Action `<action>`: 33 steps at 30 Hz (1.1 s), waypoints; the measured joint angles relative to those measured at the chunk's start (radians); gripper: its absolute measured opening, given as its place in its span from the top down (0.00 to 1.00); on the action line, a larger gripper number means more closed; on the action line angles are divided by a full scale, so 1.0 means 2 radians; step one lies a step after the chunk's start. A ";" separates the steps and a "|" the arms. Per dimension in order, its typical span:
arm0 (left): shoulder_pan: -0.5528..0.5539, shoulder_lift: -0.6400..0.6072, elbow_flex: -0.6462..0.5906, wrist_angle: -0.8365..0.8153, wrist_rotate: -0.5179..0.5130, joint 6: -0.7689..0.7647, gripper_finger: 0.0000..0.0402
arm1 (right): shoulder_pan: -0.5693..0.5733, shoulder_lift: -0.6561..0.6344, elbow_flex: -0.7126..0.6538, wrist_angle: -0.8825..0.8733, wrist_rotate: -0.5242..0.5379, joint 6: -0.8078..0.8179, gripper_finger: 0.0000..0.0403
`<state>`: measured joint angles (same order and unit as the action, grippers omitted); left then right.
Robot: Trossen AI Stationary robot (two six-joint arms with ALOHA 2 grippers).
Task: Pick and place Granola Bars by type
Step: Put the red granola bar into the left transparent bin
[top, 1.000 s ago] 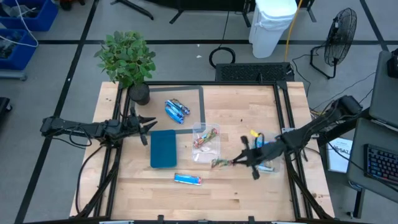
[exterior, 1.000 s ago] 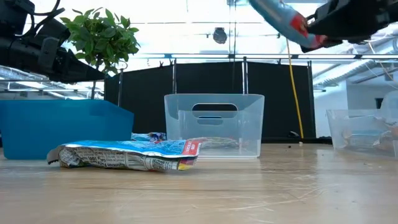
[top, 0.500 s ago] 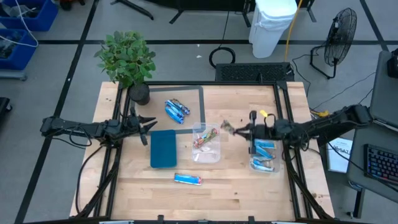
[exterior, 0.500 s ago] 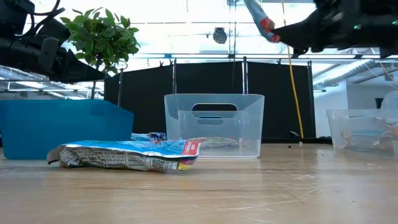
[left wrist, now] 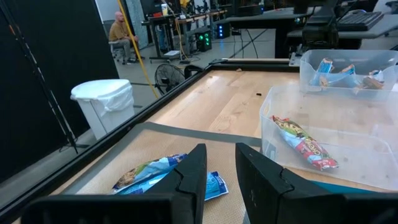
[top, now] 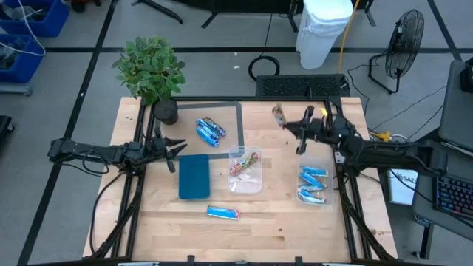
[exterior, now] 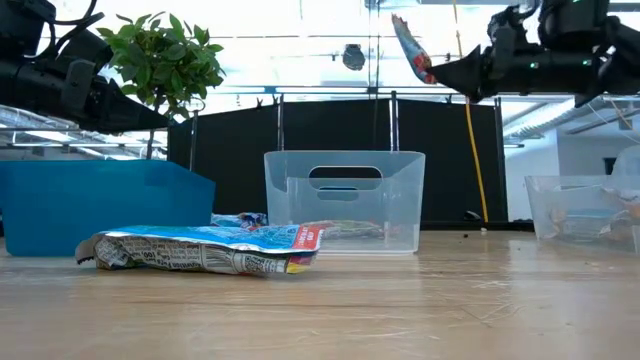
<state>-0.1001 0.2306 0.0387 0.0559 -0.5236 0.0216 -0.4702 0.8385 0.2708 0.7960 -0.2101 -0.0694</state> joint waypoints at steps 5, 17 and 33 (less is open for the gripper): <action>0.000 0.000 0.000 0.000 0.000 0.000 0.77 | -0.076 0.003 0.042 -0.101 -0.055 0.059 1.00; 0.000 0.000 0.000 0.000 0.000 0.000 0.77 | 0.042 0.046 0.188 -0.338 -0.019 0.018 1.00; 0.000 0.000 0.000 0.000 0.000 0.000 0.77 | 0.226 0.219 0.216 -0.345 0.105 0.032 1.00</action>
<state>-0.1001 0.2310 0.0387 0.0560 -0.5236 0.0216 -0.0175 1.2775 0.7029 0.1057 0.0001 -0.0064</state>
